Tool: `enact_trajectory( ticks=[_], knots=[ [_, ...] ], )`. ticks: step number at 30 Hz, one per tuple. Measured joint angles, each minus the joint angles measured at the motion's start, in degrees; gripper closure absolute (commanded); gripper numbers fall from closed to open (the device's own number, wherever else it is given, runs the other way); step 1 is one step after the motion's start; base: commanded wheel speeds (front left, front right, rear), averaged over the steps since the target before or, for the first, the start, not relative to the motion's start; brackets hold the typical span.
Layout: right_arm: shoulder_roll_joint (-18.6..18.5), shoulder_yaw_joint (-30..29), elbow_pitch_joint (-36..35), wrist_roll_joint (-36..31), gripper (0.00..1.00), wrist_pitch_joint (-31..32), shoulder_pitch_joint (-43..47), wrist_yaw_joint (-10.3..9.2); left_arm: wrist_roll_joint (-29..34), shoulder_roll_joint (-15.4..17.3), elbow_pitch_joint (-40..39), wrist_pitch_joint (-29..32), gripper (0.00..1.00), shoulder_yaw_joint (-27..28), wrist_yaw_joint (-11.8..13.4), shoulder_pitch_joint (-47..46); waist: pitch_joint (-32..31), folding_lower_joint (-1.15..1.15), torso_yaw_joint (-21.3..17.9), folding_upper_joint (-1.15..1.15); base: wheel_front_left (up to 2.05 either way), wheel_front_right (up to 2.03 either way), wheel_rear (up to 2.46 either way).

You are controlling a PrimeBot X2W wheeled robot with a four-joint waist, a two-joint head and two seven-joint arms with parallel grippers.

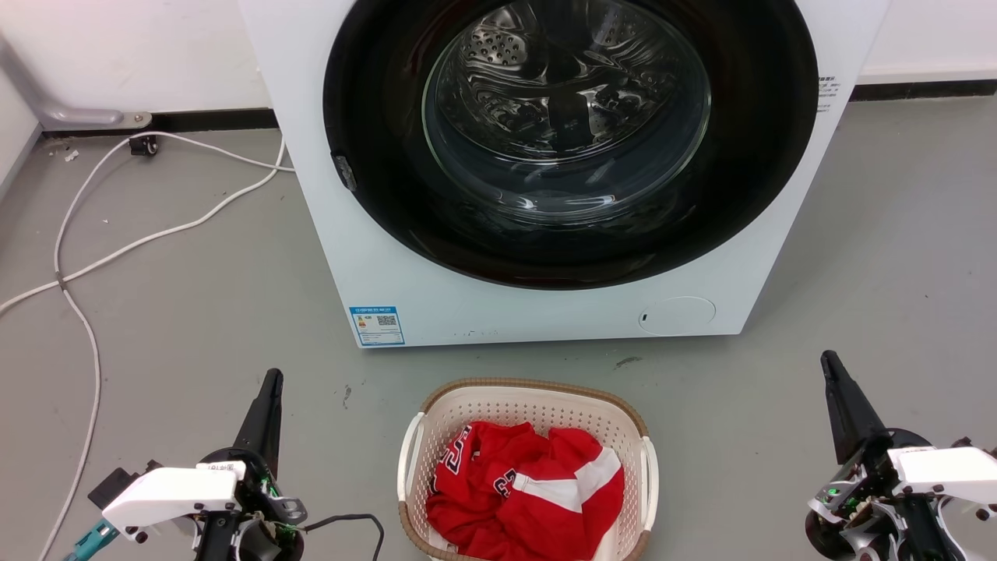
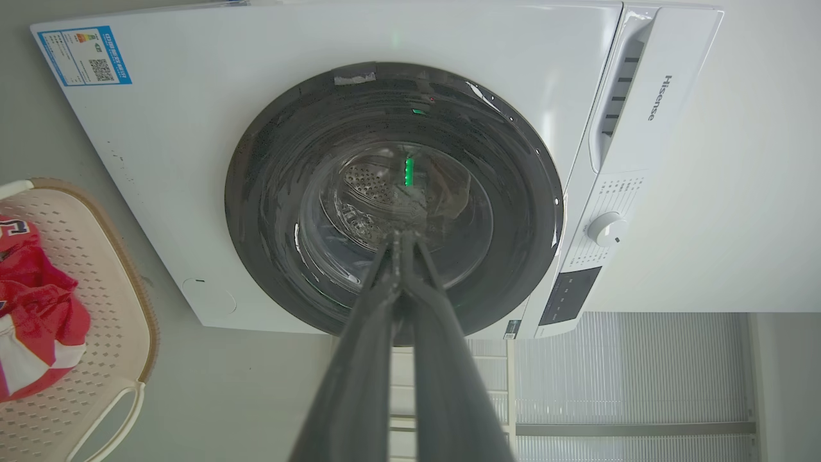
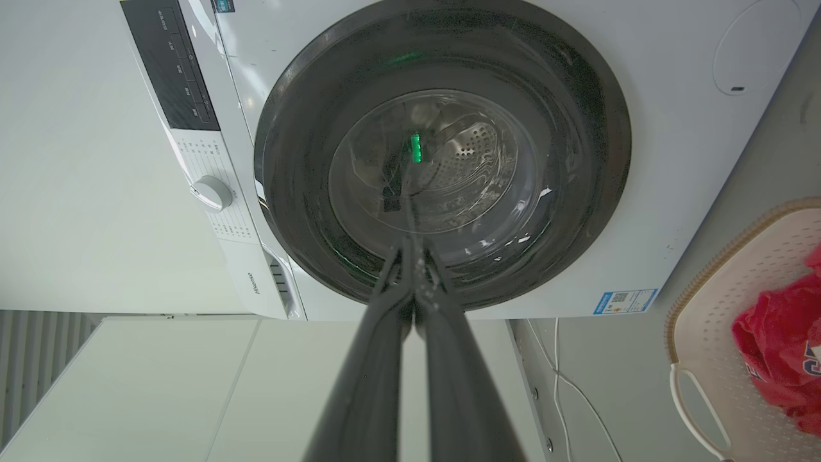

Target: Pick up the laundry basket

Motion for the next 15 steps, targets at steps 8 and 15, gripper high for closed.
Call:
enact_trajectory(
  ticks=[8, 15],
  knots=[
    [0.0, 0.0, 0.0, 0.0, 1.0, 0.0, 0.0, 0.0, 0.0, 0.0, 0.0, -0.01, 1.0, 0.0, 0.0, 0.0, 0.0, 0.0, 0.0, 0.0, 0.0, 0.0, 0.0],
    [0.0, 0.0, 0.0, 0.0, 1.0, 0.0, 0.0, 0.0, 0.0, 0.0, 0.0, -0.01, 1.0, 0.0, 0.0, 0.0, 0.0, 0.0, 0.0, 0.0, 0.0, 0.0, 0.0]
  ],
)
